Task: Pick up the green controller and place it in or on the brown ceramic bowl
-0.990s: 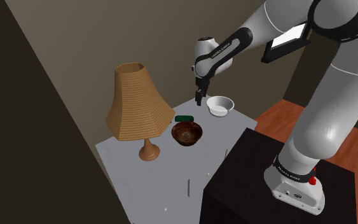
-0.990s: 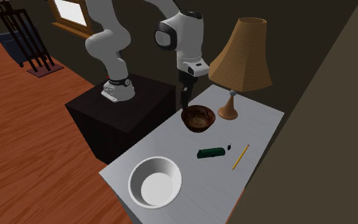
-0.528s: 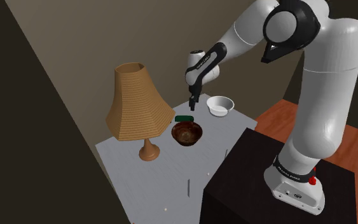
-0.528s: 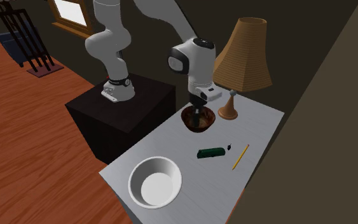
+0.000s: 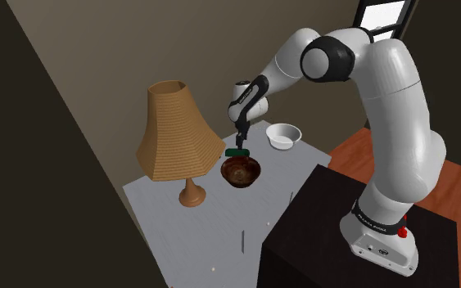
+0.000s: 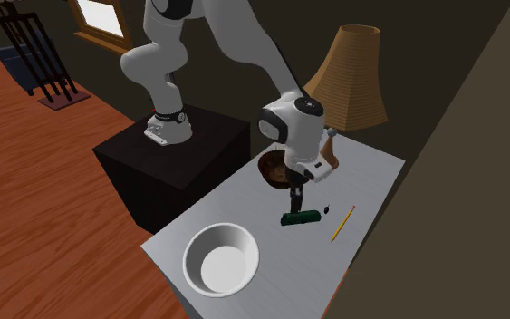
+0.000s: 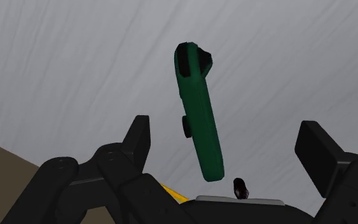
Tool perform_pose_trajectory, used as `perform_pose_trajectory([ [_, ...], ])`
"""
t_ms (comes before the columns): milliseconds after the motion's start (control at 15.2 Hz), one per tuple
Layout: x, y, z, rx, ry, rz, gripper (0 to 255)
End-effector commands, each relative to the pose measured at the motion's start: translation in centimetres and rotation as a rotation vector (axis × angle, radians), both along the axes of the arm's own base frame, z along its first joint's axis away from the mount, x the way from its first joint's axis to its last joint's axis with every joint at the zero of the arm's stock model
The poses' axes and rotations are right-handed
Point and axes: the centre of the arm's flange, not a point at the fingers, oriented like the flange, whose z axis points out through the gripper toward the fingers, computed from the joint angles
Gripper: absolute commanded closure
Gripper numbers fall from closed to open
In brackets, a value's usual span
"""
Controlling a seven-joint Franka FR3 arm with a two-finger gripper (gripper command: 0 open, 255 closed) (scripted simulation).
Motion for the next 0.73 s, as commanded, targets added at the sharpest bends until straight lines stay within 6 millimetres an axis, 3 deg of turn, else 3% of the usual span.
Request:
perform_pose_trajectory([
  [0,1.6,-0.4,-2.1,0.005,0.001,0.015,0],
  [132,2.9,-0.6,-3.9,0.009,0.002,0.027,0],
  [660,2.9,-0.6,-7.9,0.009,0.002,0.027,0],
])
